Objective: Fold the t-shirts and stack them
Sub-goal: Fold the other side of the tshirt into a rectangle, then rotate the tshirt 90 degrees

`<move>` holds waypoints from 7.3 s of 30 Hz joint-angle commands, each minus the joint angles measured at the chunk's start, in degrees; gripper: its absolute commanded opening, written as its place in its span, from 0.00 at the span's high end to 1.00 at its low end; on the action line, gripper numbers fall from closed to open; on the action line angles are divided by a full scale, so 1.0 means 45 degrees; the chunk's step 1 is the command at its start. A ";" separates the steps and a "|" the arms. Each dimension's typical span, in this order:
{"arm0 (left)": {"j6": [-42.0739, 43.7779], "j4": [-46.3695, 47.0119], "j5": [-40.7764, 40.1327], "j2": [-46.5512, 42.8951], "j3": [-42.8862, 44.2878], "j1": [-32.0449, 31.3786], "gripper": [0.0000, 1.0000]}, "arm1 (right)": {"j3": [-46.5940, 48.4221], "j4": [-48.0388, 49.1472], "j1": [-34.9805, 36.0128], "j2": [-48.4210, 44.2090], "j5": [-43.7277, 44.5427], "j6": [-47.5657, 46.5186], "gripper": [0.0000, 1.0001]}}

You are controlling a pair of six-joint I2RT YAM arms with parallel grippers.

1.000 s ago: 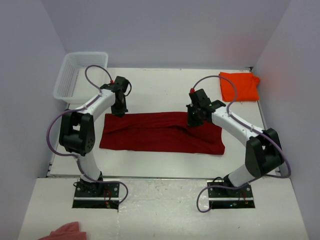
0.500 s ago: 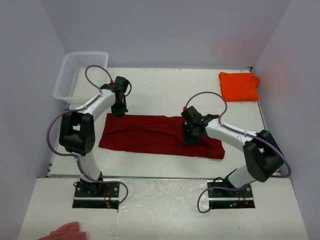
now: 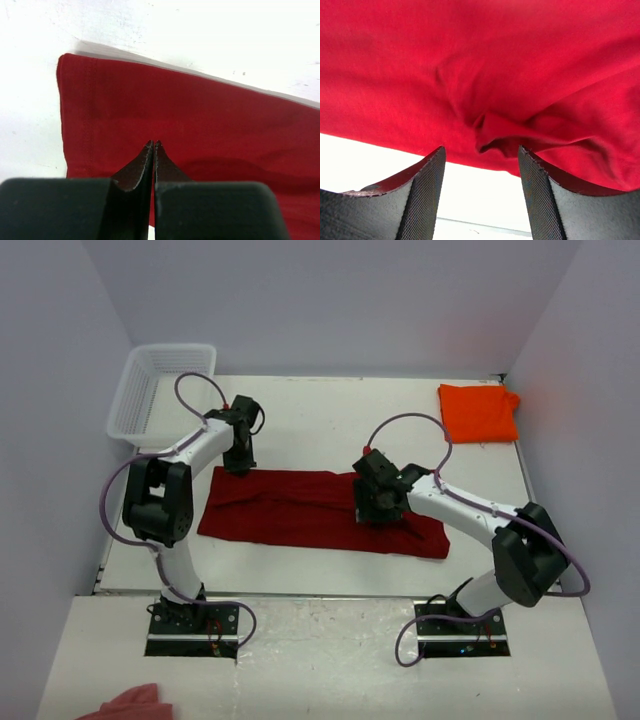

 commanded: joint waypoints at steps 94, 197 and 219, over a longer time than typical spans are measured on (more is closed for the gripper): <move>0.0235 0.0073 -0.0487 0.1817 -0.0182 -0.0035 1.00 | 0.4526 0.0334 -0.9714 0.4791 -0.2068 -0.2232 0.85; 0.1331 0.4992 1.0665 0.8461 1.2631 -0.0797 1.00 | 0.1752 0.1345 -0.0829 0.0295 -0.3430 -0.0981 1.00; -0.0019 -0.2503 -0.2455 -0.1089 0.8517 0.0726 1.00 | 1.2022 0.0472 0.2393 0.9198 -0.6618 -0.1860 1.00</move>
